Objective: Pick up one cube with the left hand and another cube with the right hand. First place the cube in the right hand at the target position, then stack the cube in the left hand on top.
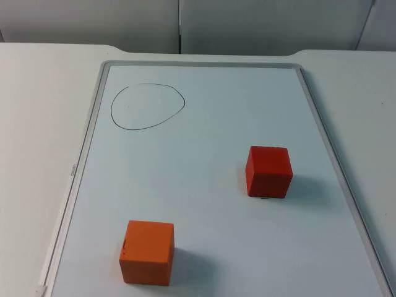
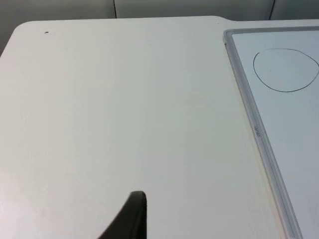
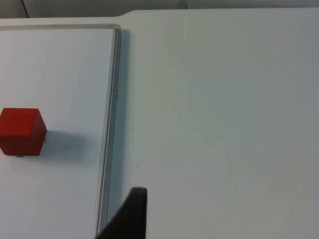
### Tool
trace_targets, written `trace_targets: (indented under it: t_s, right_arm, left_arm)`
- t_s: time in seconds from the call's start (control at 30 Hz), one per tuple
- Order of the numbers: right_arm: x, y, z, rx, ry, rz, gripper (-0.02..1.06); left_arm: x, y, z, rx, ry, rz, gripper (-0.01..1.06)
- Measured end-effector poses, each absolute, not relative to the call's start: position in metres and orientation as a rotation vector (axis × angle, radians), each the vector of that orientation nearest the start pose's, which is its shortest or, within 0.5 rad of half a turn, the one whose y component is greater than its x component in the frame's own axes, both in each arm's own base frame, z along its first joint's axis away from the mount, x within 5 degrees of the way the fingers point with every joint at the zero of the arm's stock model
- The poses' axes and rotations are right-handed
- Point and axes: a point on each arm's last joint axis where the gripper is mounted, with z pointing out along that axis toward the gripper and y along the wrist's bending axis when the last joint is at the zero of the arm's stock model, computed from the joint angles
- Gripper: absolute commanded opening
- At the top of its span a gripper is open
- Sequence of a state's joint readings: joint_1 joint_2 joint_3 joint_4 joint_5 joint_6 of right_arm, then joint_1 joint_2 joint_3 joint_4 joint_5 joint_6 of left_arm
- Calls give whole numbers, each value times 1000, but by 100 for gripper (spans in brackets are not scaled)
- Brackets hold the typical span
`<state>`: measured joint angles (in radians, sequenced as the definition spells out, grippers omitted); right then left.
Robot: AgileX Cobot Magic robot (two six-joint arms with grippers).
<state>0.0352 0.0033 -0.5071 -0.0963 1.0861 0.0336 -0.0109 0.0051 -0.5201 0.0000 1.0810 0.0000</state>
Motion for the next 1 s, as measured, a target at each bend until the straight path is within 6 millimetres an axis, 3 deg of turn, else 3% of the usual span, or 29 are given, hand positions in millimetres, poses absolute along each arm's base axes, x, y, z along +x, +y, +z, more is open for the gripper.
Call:
trace_targets:
  t_s: [0.17, 0.33, 0.43, 0.47, 0.63, 0.67, 0.77, 0.8, 0.83, 0.9, 0.97, 1.0]
  right_arm:
    - [-7, -5, 279, -33, 2060, -44, 103]
    - [-5, -1, 298, -71, 2049, -18, 103]
    - [17, 5, 323, -163, 2070, 10, 103]
    - [17, 5, 323, -163, 2070, 10, 102]
    - [73, 22, 359, -372, 2084, 126, 102]
    - [73, 22, 359, -372, 2084, 126, 102]
    - [119, 30, 377, -398, 2130, 220, 100]
    - [137, 32, 378, -397, 2166, 250, 98]
    - [137, 32, 378, -397, 2166, 250, 98]
    - [171, 34, 381, -388, 2219, 289, 98]
    - [215, 38, 372, -362, 2317, 344, 98]
    - [215, 38, 372, -362, 2317, 344, 98]
  left_arm:
    - [-7, 0, 281, 11, 2050, -7, 105]
    - [-7, 0, 281, 11, 2050, -7, 105]
    - [-7, 0, 281, 11, 2050, -7, 105]
    - [-7, 0, 281, 11, 2050, -7, 105]
    - [-7, 0, 281, 11, 2050, -7, 105]
    - [-7, 0, 281, 11, 2050, -7, 105]
    - [-7, 0, 281, 11, 2050, -7, 105]
    - [-7, 0, 281, 11, 2050, -7, 105]
    - [-7, 0, 281, 11, 2050, -7, 105]
    - [-7, 0, 281, 11, 2050, -7, 105]
    - [-7, 0, 281, 11, 2050, -7, 105]
    - [-7, 0, 281, 11, 2050, -7, 105]
